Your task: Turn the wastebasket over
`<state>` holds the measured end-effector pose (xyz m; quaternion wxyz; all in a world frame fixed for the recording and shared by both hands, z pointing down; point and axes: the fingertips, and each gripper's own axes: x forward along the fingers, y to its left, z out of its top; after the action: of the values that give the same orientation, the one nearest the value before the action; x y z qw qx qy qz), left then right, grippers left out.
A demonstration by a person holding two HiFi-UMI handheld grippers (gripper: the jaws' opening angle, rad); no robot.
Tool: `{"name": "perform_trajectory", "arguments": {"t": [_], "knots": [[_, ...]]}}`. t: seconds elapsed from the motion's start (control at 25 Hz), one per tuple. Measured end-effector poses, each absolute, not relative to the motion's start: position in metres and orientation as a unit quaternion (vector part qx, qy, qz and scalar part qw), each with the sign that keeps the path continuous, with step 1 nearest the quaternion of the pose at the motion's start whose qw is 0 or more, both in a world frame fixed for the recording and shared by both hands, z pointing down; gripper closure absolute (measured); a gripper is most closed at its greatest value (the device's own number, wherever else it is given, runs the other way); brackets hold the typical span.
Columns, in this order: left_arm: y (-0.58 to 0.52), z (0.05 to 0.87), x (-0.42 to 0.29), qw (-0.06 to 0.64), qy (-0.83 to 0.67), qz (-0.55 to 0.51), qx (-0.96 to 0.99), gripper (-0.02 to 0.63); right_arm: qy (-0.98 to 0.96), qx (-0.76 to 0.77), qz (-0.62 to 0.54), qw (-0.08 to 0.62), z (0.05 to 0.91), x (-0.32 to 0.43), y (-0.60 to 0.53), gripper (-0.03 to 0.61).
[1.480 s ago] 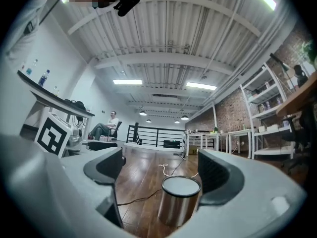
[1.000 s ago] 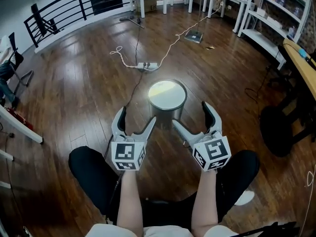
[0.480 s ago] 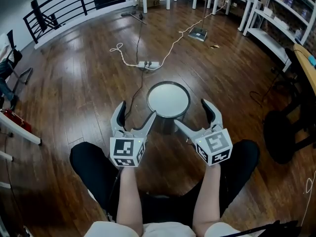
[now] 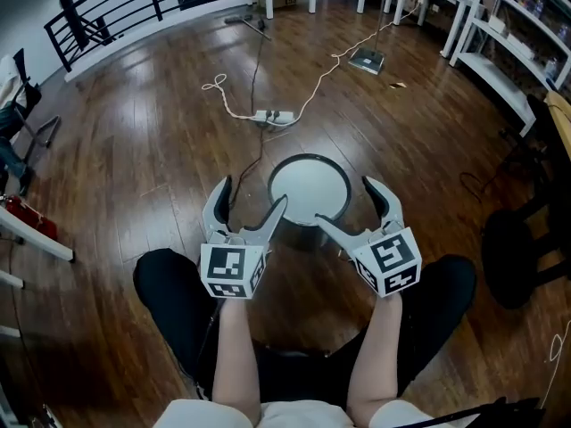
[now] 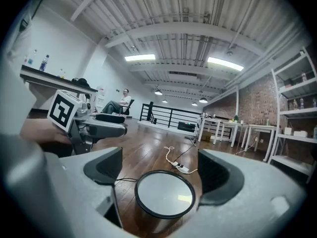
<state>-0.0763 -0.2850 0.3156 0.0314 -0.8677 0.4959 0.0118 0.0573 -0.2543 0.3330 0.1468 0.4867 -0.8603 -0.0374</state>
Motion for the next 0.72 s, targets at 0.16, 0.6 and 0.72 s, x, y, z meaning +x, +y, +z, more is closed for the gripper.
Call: {"name": "perform_trajectory", "arguments": {"t": [0.16,0.6,0.72], "knots": [[-0.303,0.328,-0.083,0.018,0.502,0.003,-0.865,0.138,-0.867,0.472,-0.013,0.162,0.349,0.056,-0.273,0.117],[-0.334,0.374,-0.108,-0.025,0.527,-0.013,-0.85,0.144,-0.883,0.345,0.06,0.312,0.439,-0.002,-0.347,0.118],[-0.342,0.388,-0.119,-0.04,0.536,-0.016,-0.843,0.15,-0.884,0.309,0.082,0.34,0.472,-0.023,-0.361,0.133]]}}
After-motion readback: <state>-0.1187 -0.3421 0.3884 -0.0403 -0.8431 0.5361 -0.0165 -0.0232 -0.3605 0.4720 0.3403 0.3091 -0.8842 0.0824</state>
